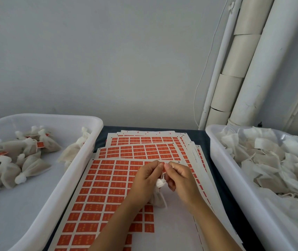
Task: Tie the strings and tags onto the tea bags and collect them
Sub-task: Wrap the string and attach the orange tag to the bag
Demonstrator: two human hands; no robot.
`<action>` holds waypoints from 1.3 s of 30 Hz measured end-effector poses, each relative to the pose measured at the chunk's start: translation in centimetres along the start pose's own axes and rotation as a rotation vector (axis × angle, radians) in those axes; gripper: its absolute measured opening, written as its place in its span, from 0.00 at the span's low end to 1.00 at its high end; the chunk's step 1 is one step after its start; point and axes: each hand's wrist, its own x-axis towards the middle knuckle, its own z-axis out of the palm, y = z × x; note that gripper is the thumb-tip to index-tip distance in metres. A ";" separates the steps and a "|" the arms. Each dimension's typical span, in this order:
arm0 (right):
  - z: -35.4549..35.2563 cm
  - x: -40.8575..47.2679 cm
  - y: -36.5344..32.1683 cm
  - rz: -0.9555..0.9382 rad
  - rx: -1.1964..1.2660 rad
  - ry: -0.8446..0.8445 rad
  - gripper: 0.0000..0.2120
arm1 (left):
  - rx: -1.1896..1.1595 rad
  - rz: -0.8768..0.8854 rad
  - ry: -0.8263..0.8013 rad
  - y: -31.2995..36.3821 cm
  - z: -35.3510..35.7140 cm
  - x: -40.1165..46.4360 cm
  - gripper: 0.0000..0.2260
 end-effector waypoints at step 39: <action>1.8 2.1 -3.0 0.048 0.061 -0.045 0.09 | 0.579 -0.187 0.208 3.9 -4.5 -1.0 0.16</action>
